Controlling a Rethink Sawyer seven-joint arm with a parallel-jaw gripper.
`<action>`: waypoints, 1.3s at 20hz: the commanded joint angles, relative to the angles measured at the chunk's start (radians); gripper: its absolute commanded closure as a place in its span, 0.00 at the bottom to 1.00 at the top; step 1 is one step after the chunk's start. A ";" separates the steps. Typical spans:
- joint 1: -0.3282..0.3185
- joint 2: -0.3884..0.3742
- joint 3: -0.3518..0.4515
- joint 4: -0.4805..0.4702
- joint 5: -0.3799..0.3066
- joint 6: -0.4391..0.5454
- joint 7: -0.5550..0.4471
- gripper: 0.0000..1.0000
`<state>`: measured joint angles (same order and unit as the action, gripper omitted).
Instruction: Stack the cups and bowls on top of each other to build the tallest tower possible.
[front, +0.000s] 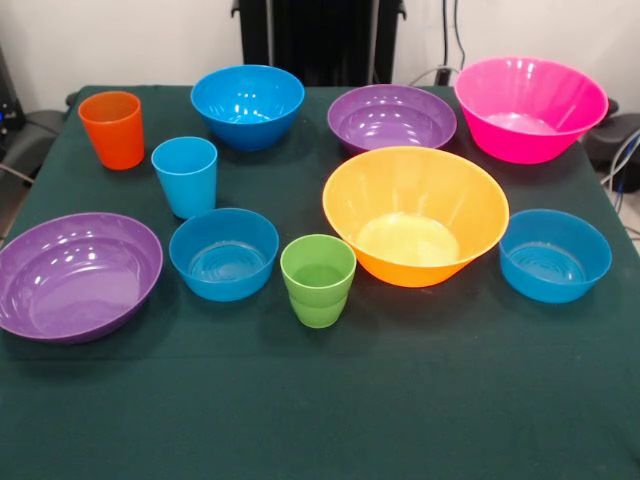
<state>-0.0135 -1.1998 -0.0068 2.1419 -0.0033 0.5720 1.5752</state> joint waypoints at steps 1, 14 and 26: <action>-0.055 0.124 -0.001 -0.039 -0.065 -0.070 0.126 0.00; -0.170 0.239 0.027 -0.143 -0.112 -0.078 0.050 0.00; -0.227 0.283 0.057 -0.199 -0.157 -0.075 0.022 0.00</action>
<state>-0.2243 -0.9900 -0.0055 2.0020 -0.0730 0.5448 1.5752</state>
